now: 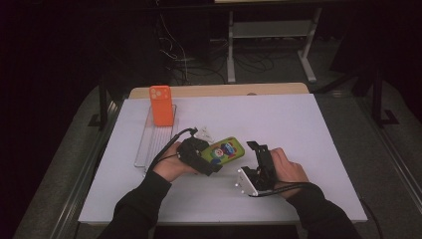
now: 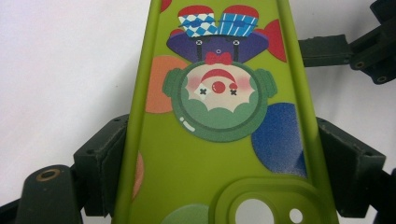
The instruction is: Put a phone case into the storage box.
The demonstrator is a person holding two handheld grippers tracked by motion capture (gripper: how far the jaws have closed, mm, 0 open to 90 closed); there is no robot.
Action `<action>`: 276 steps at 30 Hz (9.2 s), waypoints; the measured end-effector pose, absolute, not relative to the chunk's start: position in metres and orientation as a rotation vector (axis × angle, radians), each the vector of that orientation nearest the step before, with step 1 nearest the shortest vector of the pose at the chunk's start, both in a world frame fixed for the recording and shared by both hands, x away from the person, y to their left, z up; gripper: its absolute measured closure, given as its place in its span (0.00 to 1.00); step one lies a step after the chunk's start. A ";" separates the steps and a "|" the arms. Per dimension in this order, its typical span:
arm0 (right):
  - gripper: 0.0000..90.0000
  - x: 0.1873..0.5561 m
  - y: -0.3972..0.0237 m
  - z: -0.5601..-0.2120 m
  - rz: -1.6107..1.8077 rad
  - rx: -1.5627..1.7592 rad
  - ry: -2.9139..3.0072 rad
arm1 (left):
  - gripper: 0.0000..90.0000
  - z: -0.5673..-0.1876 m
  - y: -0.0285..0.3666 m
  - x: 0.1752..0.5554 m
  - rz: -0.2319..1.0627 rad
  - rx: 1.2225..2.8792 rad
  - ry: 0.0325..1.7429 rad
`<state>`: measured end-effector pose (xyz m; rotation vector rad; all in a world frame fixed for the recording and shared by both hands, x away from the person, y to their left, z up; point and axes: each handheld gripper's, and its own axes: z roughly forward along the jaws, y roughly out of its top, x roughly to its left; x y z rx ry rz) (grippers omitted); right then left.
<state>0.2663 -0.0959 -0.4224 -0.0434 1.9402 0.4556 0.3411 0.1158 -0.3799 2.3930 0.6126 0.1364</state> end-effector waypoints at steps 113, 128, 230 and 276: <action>0.84 0.309 -0.110 -0.405 1.463 1.127 2.154 | 0.00 -0.359 0.091 0.381 0.084 1.906 0.708; 0.84 0.308 -0.106 -0.406 1.448 1.103 2.169 | 0.09 -0.363 0.086 0.385 0.086 1.829 0.786; 0.00 0.282 -0.199 -0.436 1.197 1.087 2.330 | 0.13 -0.376 0.234 0.491 0.888 1.834 1.520; 0.00 0.277 -0.196 -0.416 1.244 1.007 2.338 | 0.02 -0.348 0.243 0.346 0.310 1.997 0.766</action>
